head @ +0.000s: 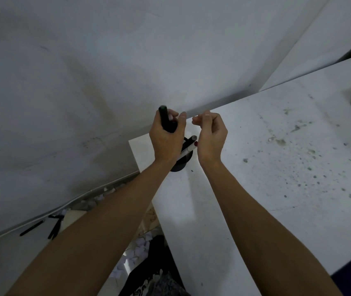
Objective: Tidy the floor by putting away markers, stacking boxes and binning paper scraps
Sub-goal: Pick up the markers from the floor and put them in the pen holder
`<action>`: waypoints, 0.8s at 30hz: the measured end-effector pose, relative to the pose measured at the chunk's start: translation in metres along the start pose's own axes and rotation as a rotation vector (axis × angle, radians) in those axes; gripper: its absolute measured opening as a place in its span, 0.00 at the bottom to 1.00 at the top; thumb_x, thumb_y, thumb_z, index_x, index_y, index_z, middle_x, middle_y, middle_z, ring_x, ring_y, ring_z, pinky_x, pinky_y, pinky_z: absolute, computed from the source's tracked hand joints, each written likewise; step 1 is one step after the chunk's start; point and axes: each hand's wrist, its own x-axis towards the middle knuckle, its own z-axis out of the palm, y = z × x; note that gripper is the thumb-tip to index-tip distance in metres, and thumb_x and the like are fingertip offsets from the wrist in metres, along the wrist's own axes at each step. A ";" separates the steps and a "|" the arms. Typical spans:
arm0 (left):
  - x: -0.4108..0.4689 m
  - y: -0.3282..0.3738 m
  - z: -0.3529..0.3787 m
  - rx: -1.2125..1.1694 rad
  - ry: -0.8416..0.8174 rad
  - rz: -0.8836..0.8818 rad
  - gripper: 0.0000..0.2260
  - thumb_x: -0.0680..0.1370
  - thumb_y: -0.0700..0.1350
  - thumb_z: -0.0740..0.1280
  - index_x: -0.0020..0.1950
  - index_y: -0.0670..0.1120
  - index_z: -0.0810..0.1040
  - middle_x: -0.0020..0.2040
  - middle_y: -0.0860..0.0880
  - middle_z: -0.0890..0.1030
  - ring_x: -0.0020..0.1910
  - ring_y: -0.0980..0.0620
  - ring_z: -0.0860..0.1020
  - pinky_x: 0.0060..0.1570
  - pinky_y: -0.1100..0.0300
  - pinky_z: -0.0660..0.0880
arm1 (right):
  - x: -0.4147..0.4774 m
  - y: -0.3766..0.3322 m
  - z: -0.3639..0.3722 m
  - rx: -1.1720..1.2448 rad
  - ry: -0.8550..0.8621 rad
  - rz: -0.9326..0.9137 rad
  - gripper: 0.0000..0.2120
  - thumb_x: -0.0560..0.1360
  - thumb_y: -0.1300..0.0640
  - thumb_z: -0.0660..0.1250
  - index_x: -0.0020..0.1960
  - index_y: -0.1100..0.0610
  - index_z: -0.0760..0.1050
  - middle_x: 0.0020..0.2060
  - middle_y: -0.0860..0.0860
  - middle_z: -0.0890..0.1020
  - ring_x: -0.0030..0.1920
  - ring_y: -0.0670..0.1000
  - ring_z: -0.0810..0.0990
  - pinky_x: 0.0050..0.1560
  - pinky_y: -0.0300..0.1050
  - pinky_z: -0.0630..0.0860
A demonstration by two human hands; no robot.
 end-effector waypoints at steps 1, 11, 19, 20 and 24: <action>-0.002 -0.003 -0.001 0.012 -0.007 0.018 0.07 0.76 0.45 0.72 0.46 0.46 0.75 0.38 0.48 0.78 0.41 0.43 0.81 0.47 0.46 0.79 | 0.000 -0.001 0.000 -0.010 -0.001 -0.011 0.13 0.82 0.58 0.60 0.48 0.67 0.77 0.41 0.59 0.84 0.45 0.53 0.83 0.51 0.40 0.79; -0.009 -0.001 -0.012 0.010 -0.014 0.004 0.06 0.77 0.43 0.71 0.48 0.41 0.78 0.42 0.48 0.82 0.42 0.54 0.80 0.47 0.61 0.78 | -0.013 -0.004 0.001 -0.126 0.045 -0.067 0.11 0.80 0.54 0.63 0.45 0.60 0.77 0.40 0.51 0.83 0.45 0.52 0.81 0.53 0.47 0.78; -0.031 0.006 -0.044 0.030 -0.056 -0.069 0.05 0.78 0.47 0.68 0.43 0.49 0.77 0.41 0.47 0.81 0.42 0.47 0.80 0.45 0.56 0.78 | -0.053 -0.020 -0.007 -0.163 0.025 -0.101 0.12 0.80 0.54 0.63 0.44 0.61 0.76 0.38 0.55 0.81 0.41 0.55 0.81 0.44 0.49 0.79; -0.036 0.007 -0.050 0.040 -0.057 -0.065 0.05 0.78 0.46 0.69 0.43 0.48 0.77 0.40 0.47 0.81 0.41 0.48 0.79 0.44 0.57 0.78 | -0.060 -0.020 -0.008 -0.154 0.004 -0.083 0.12 0.80 0.54 0.64 0.44 0.61 0.76 0.38 0.55 0.81 0.42 0.56 0.81 0.44 0.48 0.79; -0.057 0.010 -0.076 0.046 -0.034 -0.069 0.05 0.79 0.45 0.68 0.45 0.45 0.78 0.41 0.46 0.82 0.42 0.46 0.81 0.42 0.63 0.76 | -0.090 -0.021 -0.012 -0.125 -0.074 -0.021 0.12 0.81 0.55 0.64 0.43 0.62 0.77 0.37 0.55 0.81 0.44 0.53 0.82 0.47 0.41 0.79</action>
